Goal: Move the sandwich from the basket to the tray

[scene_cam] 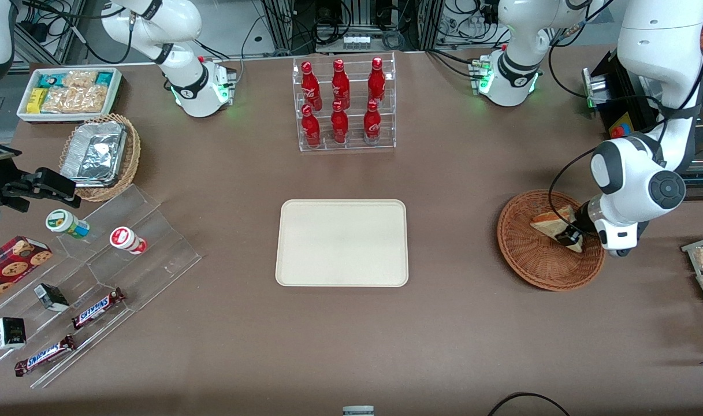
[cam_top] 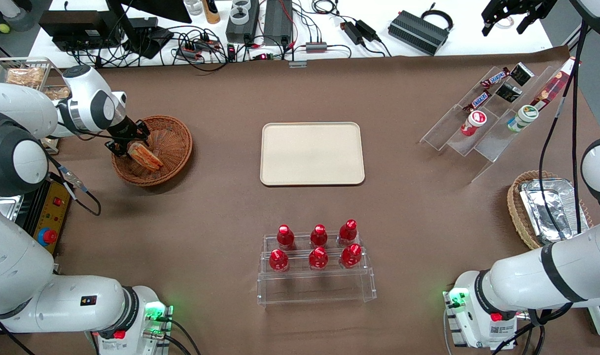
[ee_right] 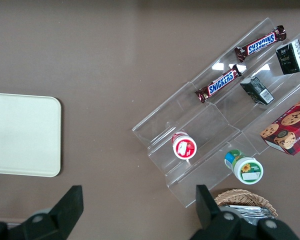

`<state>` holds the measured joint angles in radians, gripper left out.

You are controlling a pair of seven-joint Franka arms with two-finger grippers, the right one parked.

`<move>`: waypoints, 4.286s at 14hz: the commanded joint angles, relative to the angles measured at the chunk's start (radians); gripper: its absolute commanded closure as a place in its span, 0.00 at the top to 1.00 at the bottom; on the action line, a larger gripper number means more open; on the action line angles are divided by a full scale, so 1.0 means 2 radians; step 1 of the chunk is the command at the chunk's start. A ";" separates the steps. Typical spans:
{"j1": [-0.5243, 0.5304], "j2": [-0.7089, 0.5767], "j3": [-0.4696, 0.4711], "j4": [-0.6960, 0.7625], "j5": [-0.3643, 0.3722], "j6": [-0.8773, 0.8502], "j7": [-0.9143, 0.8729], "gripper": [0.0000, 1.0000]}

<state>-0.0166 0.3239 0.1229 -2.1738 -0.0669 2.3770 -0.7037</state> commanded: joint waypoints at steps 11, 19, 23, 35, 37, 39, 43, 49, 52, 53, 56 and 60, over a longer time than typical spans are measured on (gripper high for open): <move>-0.054 -0.046 -0.001 0.066 0.004 -0.125 -0.014 0.27; -0.252 -0.037 -0.002 0.137 0.001 -0.160 -0.013 0.24; -0.330 0.012 -0.003 0.178 -0.004 -0.155 -0.011 0.20; -0.404 0.143 -0.013 0.234 -0.005 -0.028 0.079 0.25; -0.399 0.145 -0.012 0.245 -0.005 -0.029 0.083 0.25; -0.391 0.150 -0.013 0.247 -0.003 -0.028 0.083 0.25; -0.393 0.157 -0.013 0.246 -0.002 -0.027 0.081 0.30; -0.394 0.159 -0.013 0.248 -0.003 -0.026 0.076 0.63; -0.394 0.153 -0.013 0.249 -0.005 -0.030 0.073 1.00; -0.392 0.147 -0.013 0.249 -0.006 -0.033 0.073 1.00; -0.378 0.098 -0.007 0.248 -0.006 -0.117 0.070 1.00; -0.311 0.002 -0.007 0.231 -0.005 -0.244 0.079 1.00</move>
<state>-0.7014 0.4411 0.1175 -1.6530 -0.0714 1.9508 -0.5580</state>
